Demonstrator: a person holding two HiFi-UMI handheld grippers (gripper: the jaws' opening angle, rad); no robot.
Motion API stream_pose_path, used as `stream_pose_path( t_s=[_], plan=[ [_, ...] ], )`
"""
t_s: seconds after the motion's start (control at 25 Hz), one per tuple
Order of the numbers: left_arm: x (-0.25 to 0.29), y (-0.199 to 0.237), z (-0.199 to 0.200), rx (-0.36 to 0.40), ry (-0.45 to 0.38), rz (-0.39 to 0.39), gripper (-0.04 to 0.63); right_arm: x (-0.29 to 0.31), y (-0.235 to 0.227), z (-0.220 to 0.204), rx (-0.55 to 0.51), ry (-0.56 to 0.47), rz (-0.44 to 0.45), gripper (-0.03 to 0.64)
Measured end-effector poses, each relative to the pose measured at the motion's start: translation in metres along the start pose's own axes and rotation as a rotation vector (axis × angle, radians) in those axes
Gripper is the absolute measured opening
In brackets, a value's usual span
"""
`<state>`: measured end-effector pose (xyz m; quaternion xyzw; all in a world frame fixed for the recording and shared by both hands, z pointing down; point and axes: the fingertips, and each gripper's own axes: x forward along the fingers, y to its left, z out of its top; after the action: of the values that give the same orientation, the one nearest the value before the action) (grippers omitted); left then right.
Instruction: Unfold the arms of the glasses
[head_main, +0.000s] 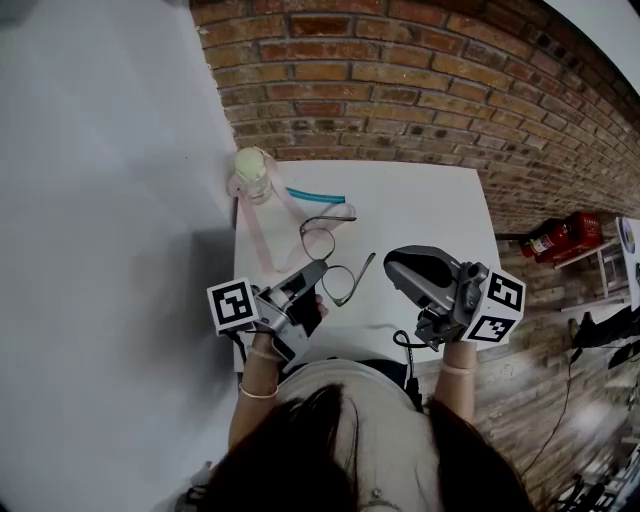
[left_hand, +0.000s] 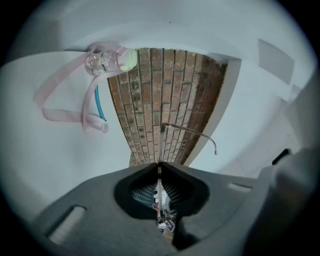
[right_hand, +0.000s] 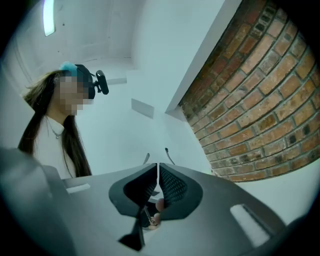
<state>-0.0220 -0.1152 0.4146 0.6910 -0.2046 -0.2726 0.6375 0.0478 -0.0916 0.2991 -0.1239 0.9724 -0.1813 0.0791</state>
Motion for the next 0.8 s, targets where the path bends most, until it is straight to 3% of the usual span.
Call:
stream_pose_path(
  t_s=[0.56, 0.8],
  plan=[
    [-0.001, -0.007, -0.001, 0.004, 0.002, -0.012, 0.023, -0.01, -0.046, -0.017, -0.036, 0.036, -0.264, 0.011],
    [-0.001, -0.01, -0.003, 0.012, -0.002, -0.015, 0.023, -0.013, -0.057, -0.026, -0.051, 0.068, -0.325, 0.008]
  ],
)
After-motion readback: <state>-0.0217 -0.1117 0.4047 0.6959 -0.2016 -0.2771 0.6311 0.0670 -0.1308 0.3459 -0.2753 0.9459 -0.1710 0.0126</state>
